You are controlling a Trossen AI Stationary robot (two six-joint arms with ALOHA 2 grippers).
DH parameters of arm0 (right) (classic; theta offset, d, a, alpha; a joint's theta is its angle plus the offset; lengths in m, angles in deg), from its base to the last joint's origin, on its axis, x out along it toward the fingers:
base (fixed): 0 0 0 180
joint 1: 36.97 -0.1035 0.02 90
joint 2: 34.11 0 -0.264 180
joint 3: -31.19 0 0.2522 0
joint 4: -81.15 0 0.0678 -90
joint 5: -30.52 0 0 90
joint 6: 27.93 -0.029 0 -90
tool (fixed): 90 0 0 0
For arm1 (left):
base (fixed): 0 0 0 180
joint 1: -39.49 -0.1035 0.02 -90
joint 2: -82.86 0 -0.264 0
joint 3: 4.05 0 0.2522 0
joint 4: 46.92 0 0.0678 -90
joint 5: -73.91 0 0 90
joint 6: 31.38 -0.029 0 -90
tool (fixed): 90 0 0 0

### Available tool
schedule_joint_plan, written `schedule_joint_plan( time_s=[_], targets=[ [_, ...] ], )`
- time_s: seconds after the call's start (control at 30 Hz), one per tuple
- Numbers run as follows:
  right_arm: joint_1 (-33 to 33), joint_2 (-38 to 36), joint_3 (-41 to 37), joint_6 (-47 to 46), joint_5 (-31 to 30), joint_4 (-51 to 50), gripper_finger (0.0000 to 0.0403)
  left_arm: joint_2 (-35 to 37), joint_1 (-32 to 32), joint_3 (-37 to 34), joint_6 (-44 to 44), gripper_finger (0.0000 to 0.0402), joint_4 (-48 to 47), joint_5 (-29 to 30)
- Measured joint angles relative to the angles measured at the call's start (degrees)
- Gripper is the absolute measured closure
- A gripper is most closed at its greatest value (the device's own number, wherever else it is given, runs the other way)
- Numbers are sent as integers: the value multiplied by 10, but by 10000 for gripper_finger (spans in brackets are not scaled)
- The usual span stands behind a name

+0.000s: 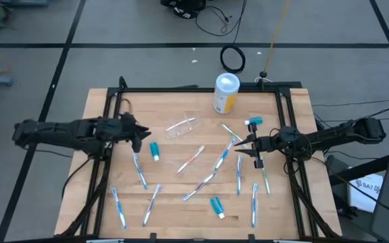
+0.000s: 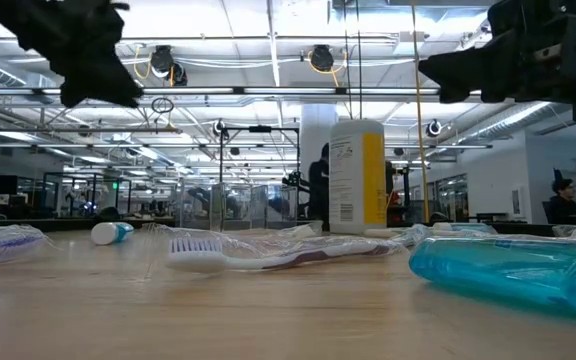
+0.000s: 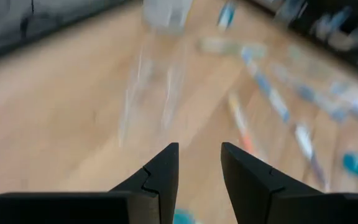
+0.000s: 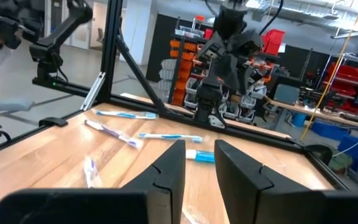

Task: Pick & Place toothbrushing station
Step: Put the blue toothbrush into the transparent organizer

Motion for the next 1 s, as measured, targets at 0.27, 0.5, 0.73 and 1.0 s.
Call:
schedule_joint_plan(
  time_s=[0.27,0.5,0.73,1.0],
  targets=[
    [0,0,1,13,0,-2,326,-141,73,60,219,277,-188,-78],
    [0,0,1,40,0,-2,326,-200,114,60,432,277,-258,-83],
    [0,0,1,74,0,-2,326,-249,146,56,570,277,-252,-82],
    [0,0,1,84,0,-1,326,-326,182,56,690,277,-259,-90]
  ],
)
